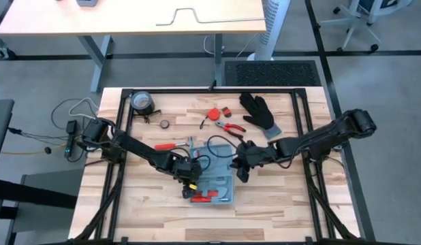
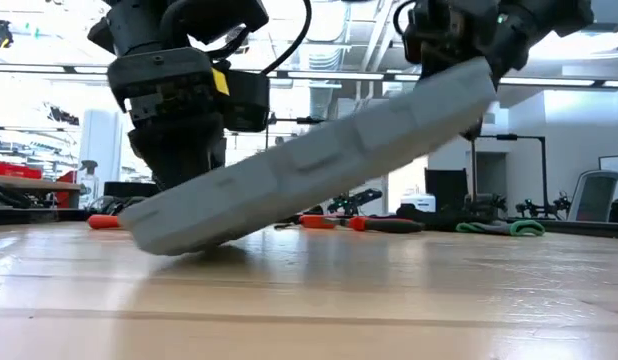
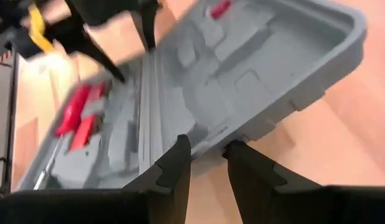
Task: Prefit tool cases
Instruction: Remove the transparent screwdriver from the gray toolbox
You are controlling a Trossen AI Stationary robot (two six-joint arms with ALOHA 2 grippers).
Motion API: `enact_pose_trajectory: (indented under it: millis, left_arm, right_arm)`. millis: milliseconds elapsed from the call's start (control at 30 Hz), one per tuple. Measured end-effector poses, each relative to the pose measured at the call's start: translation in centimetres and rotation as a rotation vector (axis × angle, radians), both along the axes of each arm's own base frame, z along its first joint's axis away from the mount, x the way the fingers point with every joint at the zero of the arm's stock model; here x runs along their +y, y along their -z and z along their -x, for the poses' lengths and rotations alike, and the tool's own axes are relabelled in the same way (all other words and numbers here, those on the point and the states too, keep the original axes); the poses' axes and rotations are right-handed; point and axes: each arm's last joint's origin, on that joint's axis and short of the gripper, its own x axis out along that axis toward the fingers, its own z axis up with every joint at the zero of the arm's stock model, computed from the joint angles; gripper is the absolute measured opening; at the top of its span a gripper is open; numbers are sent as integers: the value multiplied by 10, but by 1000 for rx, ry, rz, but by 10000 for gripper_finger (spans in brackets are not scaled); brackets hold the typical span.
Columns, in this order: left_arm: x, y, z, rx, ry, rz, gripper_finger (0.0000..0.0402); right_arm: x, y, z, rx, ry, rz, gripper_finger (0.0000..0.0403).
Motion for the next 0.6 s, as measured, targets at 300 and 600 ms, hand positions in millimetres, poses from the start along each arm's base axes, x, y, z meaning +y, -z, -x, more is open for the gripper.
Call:
enact_pose_trajectory:
  millis: [300,600]
  left_arm:
    - [6,-1,-3,-20,-40,16,217]
    - [7,-4,-6,-49,-52,11,217]
  right_arm:
    - [-5,2,2,27,55,41,111]
    - [-4,6,15,143,82,39,112]
